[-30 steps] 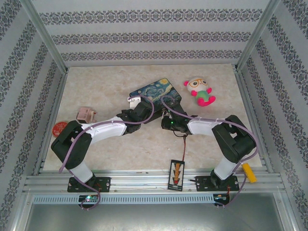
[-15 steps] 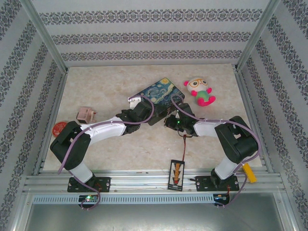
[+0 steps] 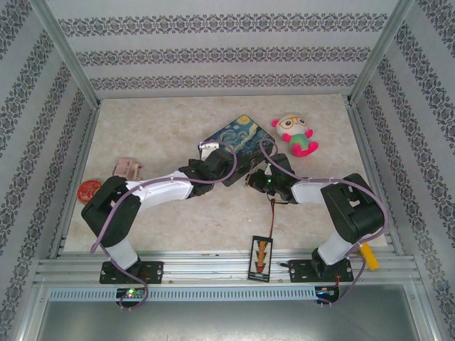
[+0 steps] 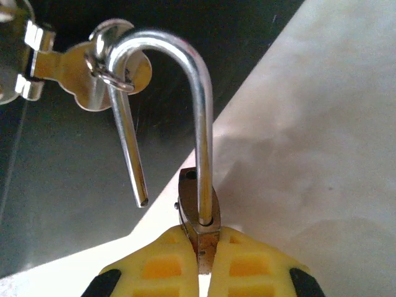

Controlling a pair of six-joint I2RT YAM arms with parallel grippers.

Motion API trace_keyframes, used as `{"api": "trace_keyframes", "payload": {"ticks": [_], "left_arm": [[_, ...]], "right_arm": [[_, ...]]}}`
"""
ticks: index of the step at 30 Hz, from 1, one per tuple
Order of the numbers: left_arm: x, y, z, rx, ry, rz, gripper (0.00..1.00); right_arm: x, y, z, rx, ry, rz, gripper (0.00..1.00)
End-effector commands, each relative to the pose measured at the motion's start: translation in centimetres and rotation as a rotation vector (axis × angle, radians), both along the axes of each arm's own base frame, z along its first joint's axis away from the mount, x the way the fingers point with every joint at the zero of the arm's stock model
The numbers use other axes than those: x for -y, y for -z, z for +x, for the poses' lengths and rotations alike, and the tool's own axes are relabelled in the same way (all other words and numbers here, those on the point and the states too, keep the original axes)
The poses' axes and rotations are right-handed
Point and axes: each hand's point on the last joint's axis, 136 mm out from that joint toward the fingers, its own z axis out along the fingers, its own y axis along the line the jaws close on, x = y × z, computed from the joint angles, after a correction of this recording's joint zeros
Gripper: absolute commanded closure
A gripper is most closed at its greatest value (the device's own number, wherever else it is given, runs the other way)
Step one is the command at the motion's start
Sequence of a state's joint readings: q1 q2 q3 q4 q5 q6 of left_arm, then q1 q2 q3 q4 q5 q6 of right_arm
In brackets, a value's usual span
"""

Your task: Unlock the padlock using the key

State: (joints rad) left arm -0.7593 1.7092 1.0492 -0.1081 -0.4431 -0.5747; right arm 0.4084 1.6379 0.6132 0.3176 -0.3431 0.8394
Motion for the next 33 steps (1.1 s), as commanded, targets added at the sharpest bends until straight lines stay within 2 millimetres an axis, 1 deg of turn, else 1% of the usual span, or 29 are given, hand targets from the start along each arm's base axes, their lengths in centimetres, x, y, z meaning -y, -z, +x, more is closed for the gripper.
{"api": "trace_keyframes", "payload": {"ticks": [1, 8, 11, 24, 33], "left_arm": [[-0.9, 1.8, -1.1, -0.061, -0.007, 0.063, 0.01], [-2.8, 3.6, -2.8, -0.132, -0.031, 0.129, 0.01], [-3.3, 4.1, -3.3, -0.149, -0.043, 0.140, 0.01], [-3.4, 3.9, -3.3, -0.144, -0.046, 0.138, 0.01], [-3.5, 3.8, -3.4, -0.147, -0.051, 0.137, 0.01]], "right_arm": [[0.5, -0.8, 0.4, 0.023, 0.017, 0.044, 1.00], [0.9, -0.9, 0.9, 0.026, 0.025, 0.085, 0.99], [0.9, -1.1, 1.3, 0.031, 0.031, 0.111, 0.99], [1.5, -2.5, 3.0, 0.062, 0.049, 0.162, 0.98], [1.9, -2.9, 3.5, 0.069, 0.059, 0.176, 0.97]]}}
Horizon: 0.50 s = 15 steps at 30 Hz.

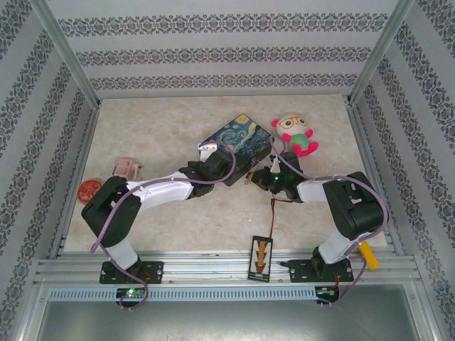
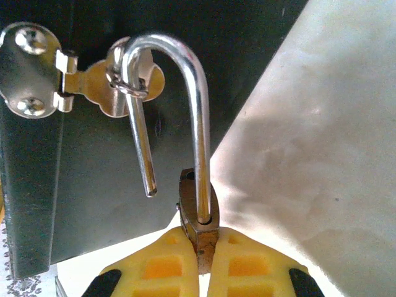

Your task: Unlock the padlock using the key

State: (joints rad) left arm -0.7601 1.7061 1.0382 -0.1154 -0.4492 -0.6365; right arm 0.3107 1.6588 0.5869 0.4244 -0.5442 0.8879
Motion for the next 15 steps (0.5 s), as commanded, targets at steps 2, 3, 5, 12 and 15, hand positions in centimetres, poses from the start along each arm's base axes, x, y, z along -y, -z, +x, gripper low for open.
{"api": "trace_keyframes", "payload": {"ticks": [2, 3, 5, 12, 15], "left_arm": [[-3.2, 3.3, -3.1, -0.139, -0.006, 0.167, 0.01], [-3.2, 3.3, -3.1, -0.139, -0.005, 0.167, 0.01], [-3.4, 3.3, -3.1, -0.136, -0.009, 0.166, 0.01], [-3.3, 3.2, -3.0, -0.132, -0.010, 0.161, 0.01], [-3.4, 3.2, -3.0, -0.131, -0.013, 0.158, 0.01]], "right_arm": [[1.6, -1.9, 3.2, 0.089, 0.090, 0.007, 0.97], [1.8, -1.9, 3.3, 0.089, 0.093, 0.010, 0.97], [1.9, -2.1, 3.5, 0.091, 0.097, 0.013, 0.97], [2.3, -3.0, 4.3, 0.107, 0.108, 0.029, 0.98], [2.4, -3.3, 4.6, 0.113, 0.110, 0.033, 0.97]]}}
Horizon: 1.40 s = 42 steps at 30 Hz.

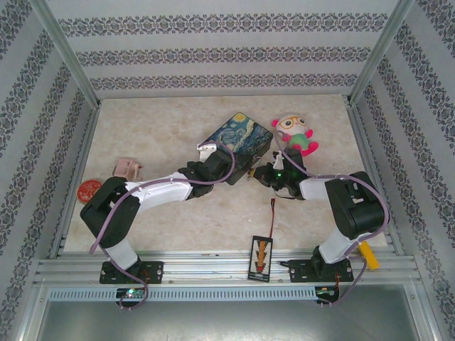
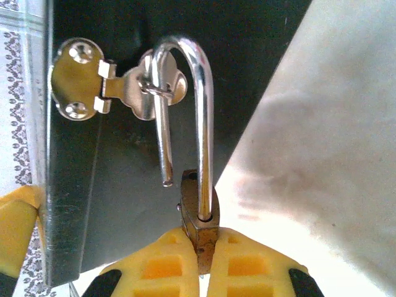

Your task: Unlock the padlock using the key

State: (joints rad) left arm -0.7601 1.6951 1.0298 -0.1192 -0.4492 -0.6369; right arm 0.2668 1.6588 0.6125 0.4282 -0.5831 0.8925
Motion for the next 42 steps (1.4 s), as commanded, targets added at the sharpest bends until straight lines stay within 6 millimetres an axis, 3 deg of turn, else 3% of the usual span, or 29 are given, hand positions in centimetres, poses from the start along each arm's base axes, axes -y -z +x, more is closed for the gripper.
{"api": "trace_keyframes", "payload": {"ticks": [1, 27, 39, 42], "left_arm": [[-3.2, 3.3, -2.8, -0.132, -0.014, 0.158, 0.01], [-3.5, 3.2, -2.8, -0.133, -0.021, 0.151, 0.01], [-3.3, 3.4, -2.8, -0.135, -0.016, 0.134, 0.01], [-3.2, 2.6, -2.7, -0.122, -0.019, 0.118, 0.01]], "right_arm": [[1.7, -2.2, 3.4, 0.094, 0.095, -0.003, 0.97], [3.3, -1.5, 3.4, 0.078, 0.124, -0.017, 0.97], [3.4, -2.9, 5.3, 0.111, 0.129, 0.002, 0.97], [3.4, -2.8, 5.1, 0.105, 0.125, 0.005, 0.97]]}}
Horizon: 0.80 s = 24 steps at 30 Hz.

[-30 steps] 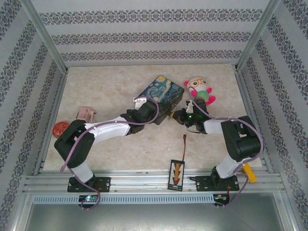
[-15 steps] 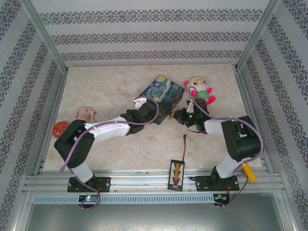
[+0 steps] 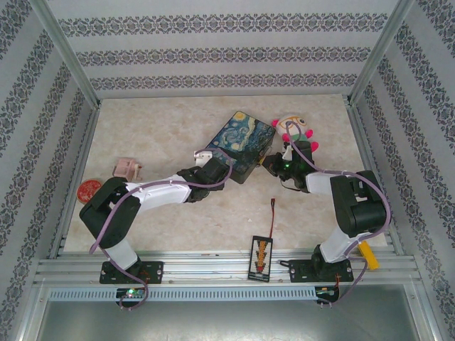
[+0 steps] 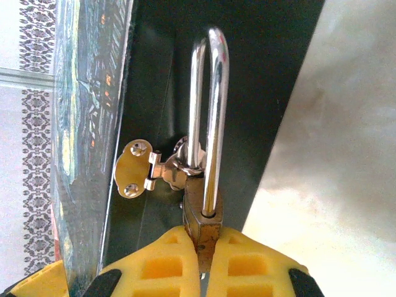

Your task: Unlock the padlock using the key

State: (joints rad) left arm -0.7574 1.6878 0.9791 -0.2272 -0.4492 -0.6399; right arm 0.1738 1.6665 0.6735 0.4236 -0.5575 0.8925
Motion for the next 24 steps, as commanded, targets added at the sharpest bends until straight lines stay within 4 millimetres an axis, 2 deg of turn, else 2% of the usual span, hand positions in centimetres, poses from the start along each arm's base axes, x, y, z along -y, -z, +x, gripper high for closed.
{"api": "trace_keyframes", "payload": {"ticks": [1, 5, 10, 12, 15, 18, 21, 24], "left_arm": [[-0.7, -0.8, -0.2, -0.002, -0.015, 0.005, 0.01], [-0.2, -3.8, 0.1, 0.068, -0.003, -0.052, 0.01], [1.7, -8.4, 0.6, 0.191, 0.053, -0.125, 0.01], [2.9, -10.3, 0.9, 0.243, 0.089, -0.101, 0.01], [5.3, -12.0, 1.4, 0.292, 0.164, -0.022, 0.01], [8.2, -12.0, 2.2, 0.303, 0.243, 0.077, 0.01], [10.2, -10.5, 3.1, 0.281, 0.283, 0.150, 0.01], [11.3, -8.6, 3.8, 0.231, 0.298, 0.194, 0.01]], "right_arm": [[0.0, -1.2, 1.3, 0.052, 0.010, 0.006, 0.98], [0.2, -1.0, 0.6, 0.041, -0.002, -0.011, 0.97], [0.0, -1.3, 0.0, 0.042, -0.012, -0.019, 0.97], [0.0, -1.4, -0.3, 0.043, -0.016, -0.022, 0.97], [-0.3, -1.7, -0.6, 0.046, -0.031, -0.027, 0.98], [-0.5, -1.8, -1.1, 0.042, -0.038, -0.031, 0.97], [-0.5, -1.9, -1.5, 0.041, -0.041, -0.032, 0.97], [-0.5, -1.9, -2.1, 0.037, -0.041, -0.032, 0.97]]}}
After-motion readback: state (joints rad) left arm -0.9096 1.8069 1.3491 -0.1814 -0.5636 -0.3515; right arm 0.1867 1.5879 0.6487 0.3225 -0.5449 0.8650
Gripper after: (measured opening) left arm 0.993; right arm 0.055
